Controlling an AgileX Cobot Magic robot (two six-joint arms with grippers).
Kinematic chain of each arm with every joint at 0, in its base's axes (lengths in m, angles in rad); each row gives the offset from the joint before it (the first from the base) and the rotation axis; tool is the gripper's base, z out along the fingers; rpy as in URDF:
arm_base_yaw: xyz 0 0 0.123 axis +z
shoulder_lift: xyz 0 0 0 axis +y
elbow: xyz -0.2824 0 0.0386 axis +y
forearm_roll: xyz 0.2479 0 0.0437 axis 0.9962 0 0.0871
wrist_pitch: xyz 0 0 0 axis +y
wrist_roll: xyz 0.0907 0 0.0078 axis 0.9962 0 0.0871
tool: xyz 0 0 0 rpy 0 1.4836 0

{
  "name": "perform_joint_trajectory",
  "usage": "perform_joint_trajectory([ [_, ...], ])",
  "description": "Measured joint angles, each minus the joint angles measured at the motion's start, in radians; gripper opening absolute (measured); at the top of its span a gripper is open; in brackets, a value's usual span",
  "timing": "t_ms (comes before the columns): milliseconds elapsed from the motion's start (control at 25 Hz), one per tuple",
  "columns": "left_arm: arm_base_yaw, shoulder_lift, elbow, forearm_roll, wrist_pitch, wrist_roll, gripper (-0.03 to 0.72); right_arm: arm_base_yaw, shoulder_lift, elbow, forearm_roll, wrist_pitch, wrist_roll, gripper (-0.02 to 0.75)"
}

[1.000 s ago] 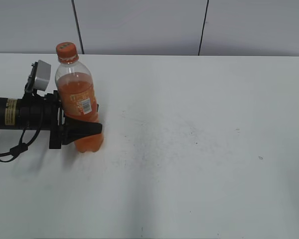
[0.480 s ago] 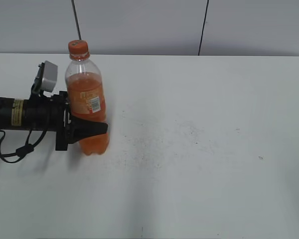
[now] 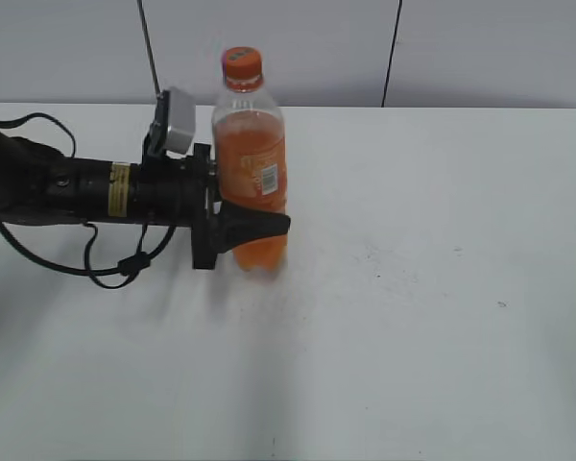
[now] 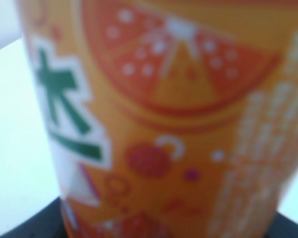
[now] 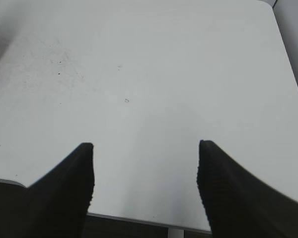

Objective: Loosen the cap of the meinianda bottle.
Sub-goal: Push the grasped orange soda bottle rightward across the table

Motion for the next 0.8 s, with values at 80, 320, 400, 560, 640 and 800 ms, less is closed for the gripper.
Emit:
perform_joint_trajectory([
  [80,-0.034,0.006,-0.032,-0.037,-0.001,0.001,0.400,0.000,0.000,0.000,0.000,0.000,0.000,0.492],
  [320,-0.090,0.077,-0.098,-0.102,-0.007,0.023,0.396,0.000,0.000,0.000,0.000,0.000,0.000,0.492],
  [400,-0.090,0.108,-0.110,-0.108,-0.006,0.031,0.396,0.000,0.000,0.000,0.000,0.000,0.000,0.492],
  [560,-0.090,0.141,-0.120,-0.114,0.003,0.047,0.396,0.000,0.000,0.000,0.000,0.000,0.000,0.492],
  [640,-0.090,0.150,-0.120,-0.116,0.003,0.056,0.396,0.000,0.000,0.000,0.000,0.000,0.000,0.492],
  [800,-0.090,0.158,-0.120,-0.118,0.002,0.060,0.396,0.000,0.000,0.000,0.000,0.000,0.000,0.492],
])
